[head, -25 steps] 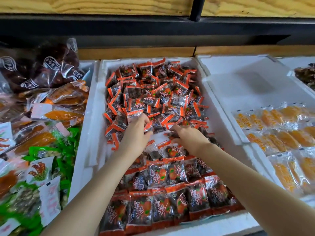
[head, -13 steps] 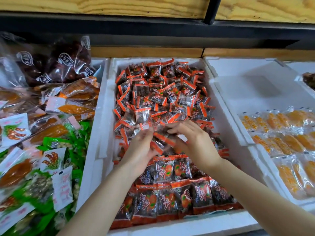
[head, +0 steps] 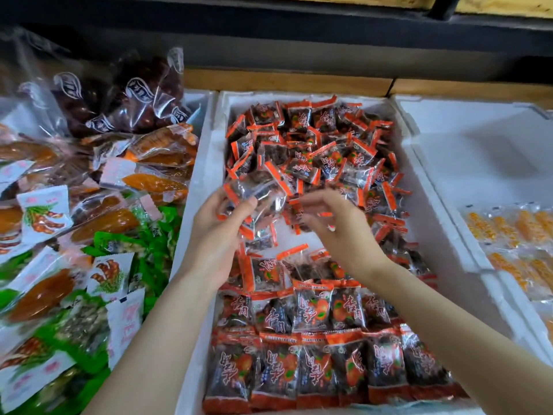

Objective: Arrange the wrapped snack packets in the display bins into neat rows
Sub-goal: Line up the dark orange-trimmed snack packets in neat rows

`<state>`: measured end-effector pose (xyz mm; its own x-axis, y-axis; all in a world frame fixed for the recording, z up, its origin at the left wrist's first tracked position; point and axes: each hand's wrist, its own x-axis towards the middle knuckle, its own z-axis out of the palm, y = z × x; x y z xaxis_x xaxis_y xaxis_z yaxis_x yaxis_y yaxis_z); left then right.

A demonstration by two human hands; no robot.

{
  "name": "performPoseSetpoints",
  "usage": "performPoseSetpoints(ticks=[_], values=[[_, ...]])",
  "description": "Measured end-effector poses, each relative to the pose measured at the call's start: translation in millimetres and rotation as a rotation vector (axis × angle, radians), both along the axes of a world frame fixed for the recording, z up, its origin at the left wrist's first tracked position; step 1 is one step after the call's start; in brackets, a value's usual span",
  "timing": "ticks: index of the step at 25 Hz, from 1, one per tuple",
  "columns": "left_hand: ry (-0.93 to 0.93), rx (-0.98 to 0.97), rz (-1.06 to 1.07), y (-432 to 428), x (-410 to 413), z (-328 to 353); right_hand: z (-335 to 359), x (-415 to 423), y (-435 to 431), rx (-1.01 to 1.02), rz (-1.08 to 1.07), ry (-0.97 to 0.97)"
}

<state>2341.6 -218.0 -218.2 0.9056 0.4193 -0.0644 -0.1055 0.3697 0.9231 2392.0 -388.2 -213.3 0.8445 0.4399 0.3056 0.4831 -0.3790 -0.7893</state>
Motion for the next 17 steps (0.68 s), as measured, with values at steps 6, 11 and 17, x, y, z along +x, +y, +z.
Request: performPoseSetpoints(ticks=[6, 11, 17], values=[[-0.039, 0.087, 0.067, 7, 4, -9, -28, 2, 38, -0.785, 0.359, 0.140], [-0.031, 0.062, 0.095, 10, 6, -10, -32, 6, 58, -0.794, 0.138, -0.065], [-0.052, 0.056, 0.132, 15, 5, -6, -14, 14, 49, -0.526, -0.032, 0.140]])
